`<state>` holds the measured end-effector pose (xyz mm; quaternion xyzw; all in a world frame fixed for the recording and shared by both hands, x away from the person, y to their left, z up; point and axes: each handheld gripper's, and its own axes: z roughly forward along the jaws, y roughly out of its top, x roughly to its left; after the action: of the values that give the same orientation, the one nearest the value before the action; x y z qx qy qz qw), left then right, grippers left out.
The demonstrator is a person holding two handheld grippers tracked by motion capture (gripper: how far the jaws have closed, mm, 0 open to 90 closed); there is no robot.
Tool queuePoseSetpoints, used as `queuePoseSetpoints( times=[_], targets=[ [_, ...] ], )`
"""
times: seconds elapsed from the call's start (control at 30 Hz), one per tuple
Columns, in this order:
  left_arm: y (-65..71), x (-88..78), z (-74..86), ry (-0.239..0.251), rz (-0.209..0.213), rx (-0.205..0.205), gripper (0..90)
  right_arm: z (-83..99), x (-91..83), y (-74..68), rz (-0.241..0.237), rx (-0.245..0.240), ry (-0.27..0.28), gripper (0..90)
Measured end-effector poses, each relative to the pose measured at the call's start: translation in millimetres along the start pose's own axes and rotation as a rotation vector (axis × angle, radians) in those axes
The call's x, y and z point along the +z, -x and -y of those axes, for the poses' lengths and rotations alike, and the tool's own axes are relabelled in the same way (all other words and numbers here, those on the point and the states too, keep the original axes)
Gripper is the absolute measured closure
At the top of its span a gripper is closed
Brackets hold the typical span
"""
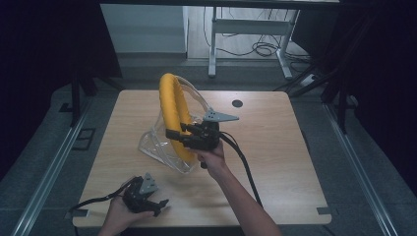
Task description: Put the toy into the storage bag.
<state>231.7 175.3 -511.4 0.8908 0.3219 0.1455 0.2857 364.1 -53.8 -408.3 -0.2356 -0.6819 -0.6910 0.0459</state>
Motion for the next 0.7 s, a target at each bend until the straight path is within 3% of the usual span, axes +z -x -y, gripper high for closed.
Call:
queuePoseSetpoints(
  times=[0.17, 0.33, 0.7],
  targets=[
    [-0.2, -0.5, 0.0, -0.001, -0.001, 0.001, 16.5, 3.9, 0.2, 3.5, 0.019, -0.007, -0.022, 50.2],
    [0.1, 0.0, -0.1, -0.003, -0.002, 0.0, 16.5, 3.4, -3.8, 4.0, 0.108, -0.053, -0.018, 48.4],
    [0.2, 0.7, -0.1, -0.007, 0.002, 0.001, 16.5, 2.4, -5.1, 0.6, 0.153, -0.117, -0.043, 41.3]
  ],
)
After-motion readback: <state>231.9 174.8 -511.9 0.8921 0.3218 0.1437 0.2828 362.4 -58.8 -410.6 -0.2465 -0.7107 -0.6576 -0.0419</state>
